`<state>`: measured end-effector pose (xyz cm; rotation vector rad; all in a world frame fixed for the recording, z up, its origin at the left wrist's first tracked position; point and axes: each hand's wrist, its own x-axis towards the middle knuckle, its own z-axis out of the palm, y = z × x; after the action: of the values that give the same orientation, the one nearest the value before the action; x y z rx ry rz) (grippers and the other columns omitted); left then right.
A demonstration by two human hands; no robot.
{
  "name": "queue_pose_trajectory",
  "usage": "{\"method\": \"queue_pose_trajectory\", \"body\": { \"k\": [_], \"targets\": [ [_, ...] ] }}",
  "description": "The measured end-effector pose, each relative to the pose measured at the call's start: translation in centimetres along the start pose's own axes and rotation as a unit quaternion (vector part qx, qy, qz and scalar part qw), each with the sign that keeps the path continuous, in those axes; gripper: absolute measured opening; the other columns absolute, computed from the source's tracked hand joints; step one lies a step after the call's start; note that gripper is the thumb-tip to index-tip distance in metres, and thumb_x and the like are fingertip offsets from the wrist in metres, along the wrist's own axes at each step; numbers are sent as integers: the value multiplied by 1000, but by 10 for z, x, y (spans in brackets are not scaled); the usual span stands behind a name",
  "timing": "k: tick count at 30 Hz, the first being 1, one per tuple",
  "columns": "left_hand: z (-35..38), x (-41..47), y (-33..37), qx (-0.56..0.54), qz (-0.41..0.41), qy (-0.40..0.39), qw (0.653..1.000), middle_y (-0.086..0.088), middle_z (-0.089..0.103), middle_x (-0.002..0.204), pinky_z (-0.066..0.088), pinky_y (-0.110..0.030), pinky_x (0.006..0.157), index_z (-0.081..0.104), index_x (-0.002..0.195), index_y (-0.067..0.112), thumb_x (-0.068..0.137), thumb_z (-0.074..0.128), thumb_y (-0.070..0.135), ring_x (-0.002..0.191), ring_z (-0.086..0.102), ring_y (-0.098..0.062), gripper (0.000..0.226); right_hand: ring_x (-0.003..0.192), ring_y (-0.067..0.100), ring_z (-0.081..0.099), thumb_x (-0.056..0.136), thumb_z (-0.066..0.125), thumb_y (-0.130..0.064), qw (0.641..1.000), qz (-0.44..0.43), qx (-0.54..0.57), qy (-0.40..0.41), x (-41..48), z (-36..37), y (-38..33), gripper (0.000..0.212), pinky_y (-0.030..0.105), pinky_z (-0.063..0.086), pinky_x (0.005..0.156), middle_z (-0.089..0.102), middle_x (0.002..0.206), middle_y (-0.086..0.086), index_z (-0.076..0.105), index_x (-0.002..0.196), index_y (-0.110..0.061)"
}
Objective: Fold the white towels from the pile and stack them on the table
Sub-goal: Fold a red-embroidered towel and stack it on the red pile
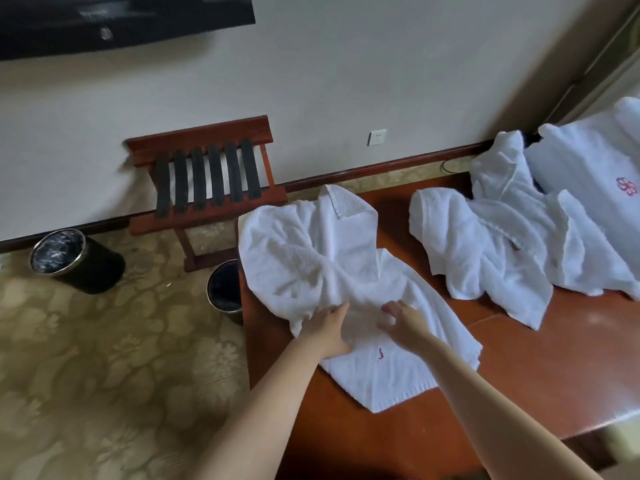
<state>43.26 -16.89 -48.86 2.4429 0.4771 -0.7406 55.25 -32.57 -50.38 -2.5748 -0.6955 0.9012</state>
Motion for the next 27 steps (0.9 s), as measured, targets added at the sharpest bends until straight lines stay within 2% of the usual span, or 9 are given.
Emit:
{"method": "queue_pose_trajectory", "body": {
  "k": [2, 5, 7, 10, 14, 17, 20, 24, 27],
  "targets": [
    [16, -9, 2, 37, -34, -32, 998, -6, 38, 144, 39, -44, 101, 17, 148, 21, 81, 63, 41, 129, 40, -29, 84, 118, 23, 48, 90, 62, -28, 999, -32, -33, -15, -18, 8, 11, 48, 29, 37, 96, 49, 132, 6, 50, 134, -13],
    [37, -29, -8, 78, -60, -25, 995, -2, 51, 131, 44, -38, 91, 34, 137, 22, 83, 60, 40, 116, 52, -26, 63, 117, 24, 49, 90, 60, -32, 997, -52, -50, -41, -37, 19, 15, 49, 29, 40, 94, 46, 132, 5, 48, 135, -16],
    [50, -45, -19, 68, -87, -14, 994, -1, 56, 123, 43, -34, 85, 44, 128, 24, 86, 55, 38, 108, 54, -23, 45, 115, 26, 50, 90, 59, -30, 996, -58, -48, -48, -46, 25, 15, 46, 33, 43, 93, 45, 130, 6, 49, 134, -17],
    [71, -71, -42, 29, -152, 4, 988, -2, 58, 116, 44, -27, 78, 45, 134, 33, 91, 51, 35, 96, 55, -17, 43, 110, 32, 52, 90, 55, -20, 997, -67, -25, -30, -56, 34, 17, 41, 35, 45, 91, 46, 126, 12, 52, 130, -13],
    [98, -99, -60, 30, -220, 63, 973, -3, 58, 113, 44, -27, 77, 56, 109, 19, 88, 54, 44, 98, 56, -20, 32, 108, 30, 51, 89, 53, -15, 997, -79, 4, -19, -69, 46, 23, 40, 38, 46, 89, 47, 123, 12, 52, 129, -12],
    [115, -110, -56, 20, -233, 96, 968, -2, 55, 112, 45, -30, 85, 55, 108, 18, 85, 56, 48, 105, 53, -23, 38, 116, 28, 44, 89, 55, -16, 994, -103, -34, -3, -81, 54, 28, 45, 37, 47, 88, 44, 128, 9, 47, 134, -14],
    [126, -123, -48, 9, -222, 122, 967, 3, 51, 102, 40, -28, 73, 56, 98, 22, 81, 56, 56, 96, 52, -19, 38, 120, 25, 42, 91, 51, -16, 991, -113, -75, 19, -93, 60, 31, 44, 36, 50, 84, 43, 132, 7, 46, 134, -14],
    [136, -142, -47, -40, -194, 170, 965, 9, 45, 89, 29, -22, 58, 47, 73, 26, 82, 56, 36, 81, 44, -11, 15, 129, 22, 38, 96, 50, -25, 985, -134, -110, 20, -109, 67, 36, 46, 34, 49, 93, 36, 145, 3, 41, 140, -14],
    [144, -156, -43, -55, -169, 175, 968, 7, 45, 91, 38, -24, 66, 46, 74, 25, 84, 56, 30, 86, 45, -14, 15, 142, 21, 21, 95, 52, -33, 980, -128, -152, -6, -126, 68, 51, 57, 40, 43, 105, 20, 154, 0, 30, 146, -18]
  ]
}}
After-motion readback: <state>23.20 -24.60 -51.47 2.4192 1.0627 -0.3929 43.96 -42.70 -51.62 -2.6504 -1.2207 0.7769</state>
